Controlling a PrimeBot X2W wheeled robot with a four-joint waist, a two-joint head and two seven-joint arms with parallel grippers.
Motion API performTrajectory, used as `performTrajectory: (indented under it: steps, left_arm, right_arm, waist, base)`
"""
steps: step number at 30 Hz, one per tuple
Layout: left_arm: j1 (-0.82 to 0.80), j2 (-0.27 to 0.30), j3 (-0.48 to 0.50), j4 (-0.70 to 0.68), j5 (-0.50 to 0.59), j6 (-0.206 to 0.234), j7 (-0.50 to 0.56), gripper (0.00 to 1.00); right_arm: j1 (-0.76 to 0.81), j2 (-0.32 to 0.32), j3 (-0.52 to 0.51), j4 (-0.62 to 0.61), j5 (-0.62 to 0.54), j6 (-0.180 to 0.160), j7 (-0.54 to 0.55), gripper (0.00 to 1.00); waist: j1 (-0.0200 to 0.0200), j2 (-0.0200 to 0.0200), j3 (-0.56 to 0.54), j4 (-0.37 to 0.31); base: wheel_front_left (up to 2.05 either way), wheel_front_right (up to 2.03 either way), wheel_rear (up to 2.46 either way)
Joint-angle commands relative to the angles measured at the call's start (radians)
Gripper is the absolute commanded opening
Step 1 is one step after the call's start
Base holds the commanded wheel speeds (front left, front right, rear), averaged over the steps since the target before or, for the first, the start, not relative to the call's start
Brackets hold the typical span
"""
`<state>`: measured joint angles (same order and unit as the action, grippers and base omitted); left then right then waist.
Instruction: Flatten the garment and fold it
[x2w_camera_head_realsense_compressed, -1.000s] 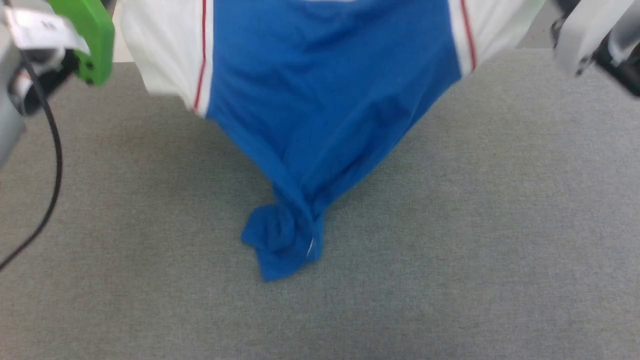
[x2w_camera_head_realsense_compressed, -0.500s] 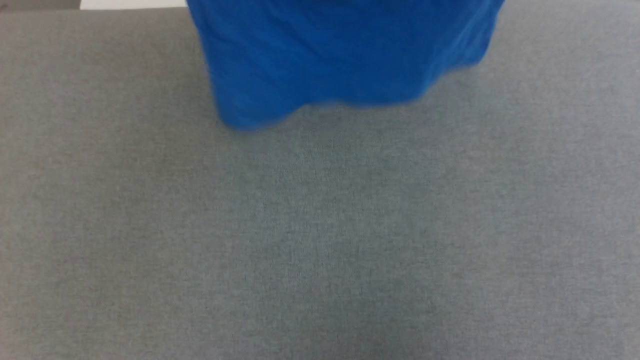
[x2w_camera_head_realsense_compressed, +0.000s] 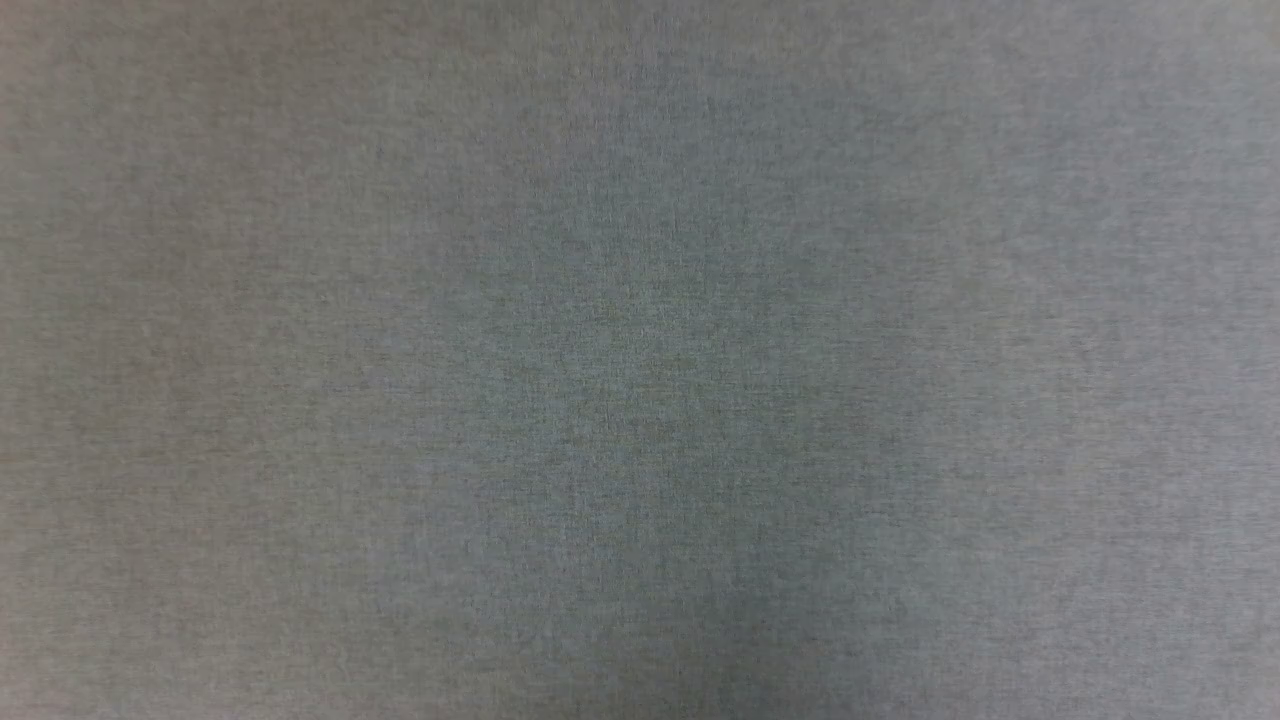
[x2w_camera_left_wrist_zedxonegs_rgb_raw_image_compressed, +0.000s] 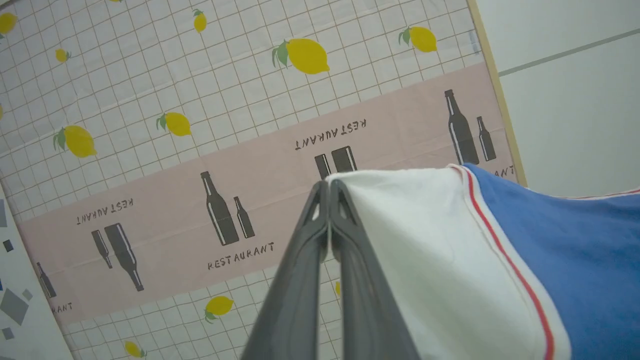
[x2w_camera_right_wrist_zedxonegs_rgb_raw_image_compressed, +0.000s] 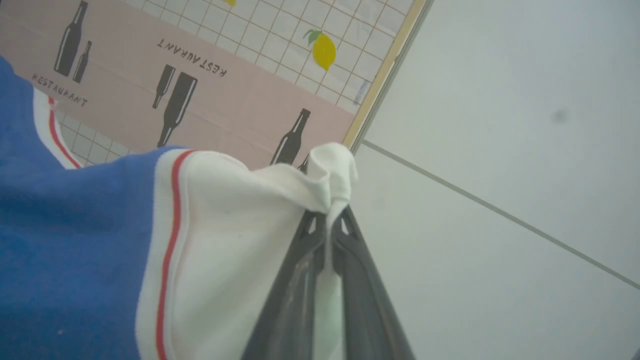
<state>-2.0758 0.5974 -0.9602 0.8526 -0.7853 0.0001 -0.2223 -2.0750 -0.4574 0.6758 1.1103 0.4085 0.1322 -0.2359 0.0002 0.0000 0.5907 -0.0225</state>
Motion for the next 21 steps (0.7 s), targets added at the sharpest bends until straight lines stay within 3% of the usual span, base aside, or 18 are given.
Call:
performTrajectory:
  steps: [1, 8, 9, 21]
  left_arm:
    - [-0.009, 0.005, 0.001, 0.012, -0.003, -0.007, -0.008, 0.0]
    - [0.096, -0.005, 0.017, 0.053, -0.031, -0.024, -0.032, 0.0]
    - [0.251, 0.007, 0.055, 0.019, -0.036, -0.035, -0.039, 0.0]
    - [0.958, 0.049, 0.311, -0.323, 0.063, 0.046, -0.039, 0.0]
  right_arm:
    - [-0.008, 0.008, -0.005, 0.014, -0.013, -0.002, -0.008, 0.0]
    - [0.097, 0.038, -0.005, 0.027, -0.029, -0.002, -0.022, 0.0]
    - [0.262, 0.029, 0.005, -0.037, -0.011, -0.002, -0.025, 0.0]
    - [0.798, -0.026, -0.006, -0.305, 0.04, -0.002, -0.026, 0.0]
  waist:
    - [-0.0002, 0.0, 0.033, 0.003]
    - [-0.0002, 0.0, 0.047, 0.01]
    - [-0.0002, 0.0, 0.017, 0.014]
    - [-0.0002, 0.0, -0.18, 0.019]
  base:
    - [0.0, 0.0, 0.0]
    - [0.0, 0.0, 0.0]
    - [0.0, 0.0, 0.0]
    - [0.0, 0.0, 0.0]
